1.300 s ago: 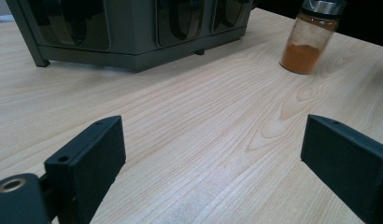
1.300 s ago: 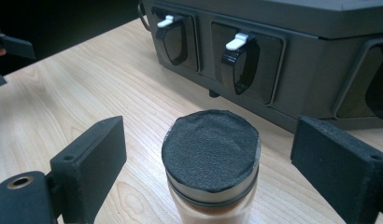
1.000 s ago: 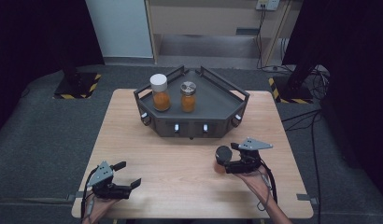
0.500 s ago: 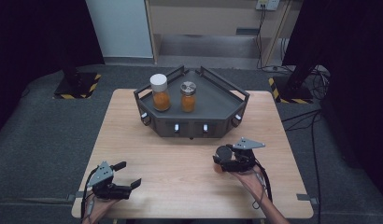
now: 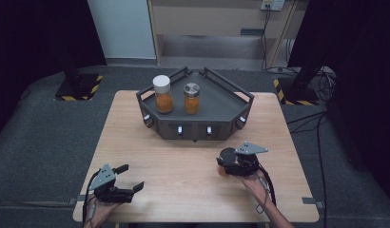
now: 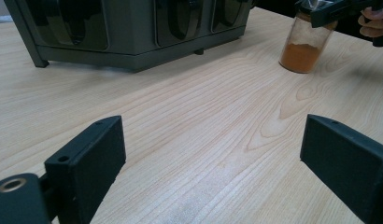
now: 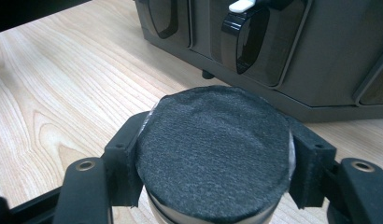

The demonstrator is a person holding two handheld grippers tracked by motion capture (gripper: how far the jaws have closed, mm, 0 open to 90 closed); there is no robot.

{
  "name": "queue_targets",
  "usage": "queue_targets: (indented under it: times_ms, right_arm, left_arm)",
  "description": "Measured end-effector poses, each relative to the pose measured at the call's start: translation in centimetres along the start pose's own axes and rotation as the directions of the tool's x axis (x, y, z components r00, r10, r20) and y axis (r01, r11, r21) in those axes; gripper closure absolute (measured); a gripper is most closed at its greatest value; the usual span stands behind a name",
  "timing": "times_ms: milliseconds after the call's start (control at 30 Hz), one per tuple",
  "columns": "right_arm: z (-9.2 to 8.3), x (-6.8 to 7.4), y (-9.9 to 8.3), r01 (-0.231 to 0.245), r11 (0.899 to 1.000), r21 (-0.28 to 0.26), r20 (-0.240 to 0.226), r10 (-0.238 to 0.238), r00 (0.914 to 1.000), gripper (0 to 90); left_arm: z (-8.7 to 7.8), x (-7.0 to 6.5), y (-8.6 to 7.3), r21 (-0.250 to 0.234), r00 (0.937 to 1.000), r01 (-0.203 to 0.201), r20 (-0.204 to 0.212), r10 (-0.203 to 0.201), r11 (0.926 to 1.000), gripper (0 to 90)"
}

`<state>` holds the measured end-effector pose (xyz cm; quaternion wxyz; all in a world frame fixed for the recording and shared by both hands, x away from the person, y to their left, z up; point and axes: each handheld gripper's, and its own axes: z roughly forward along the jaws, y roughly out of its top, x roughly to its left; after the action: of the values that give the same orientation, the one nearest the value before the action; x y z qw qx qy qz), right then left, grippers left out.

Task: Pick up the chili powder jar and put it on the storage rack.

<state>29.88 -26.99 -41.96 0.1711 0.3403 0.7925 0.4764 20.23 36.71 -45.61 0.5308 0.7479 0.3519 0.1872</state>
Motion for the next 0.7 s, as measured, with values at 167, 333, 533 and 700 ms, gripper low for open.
queue_targets:
  times_ms: [167, 333, 533, 700]
  right_arm:
    - [-0.1, 0.0, 0.4, 0.004, 1.000, 0.009, -0.004, -0.004, 1.0000, 34.4]
    - [-0.3, 0.0, 0.9, 0.009, 1.000, 0.002, -0.007, -0.009, 0.9999, 34.6]
    - [-0.7, 0.0, 2.0, 0.028, 1.000, 0.001, -0.022, -0.028, 0.9994, 34.7]
    - [-1.0, -0.2, 3.1, 0.029, 1.000, -0.001, -0.039, -0.029, 0.9988, 34.7]
  left_arm:
    - [0.0, 0.0, 0.0, 0.000, 1.0000, 0.000, 0.000, 0.000, 1.0000, 5.9]
    - [0.0, 0.0, 0.0, 0.000, 1.0000, 0.000, 0.000, 0.000, 1.0000, 5.9]
    - [0.0, 0.0, 0.0, -0.002, 1.0000, -0.001, 0.002, 0.001, 1.0000, 5.9]
    - [0.0, 0.0, 0.0, 0.000, 1.0000, -0.001, 0.002, 0.001, 1.0000, 5.9]
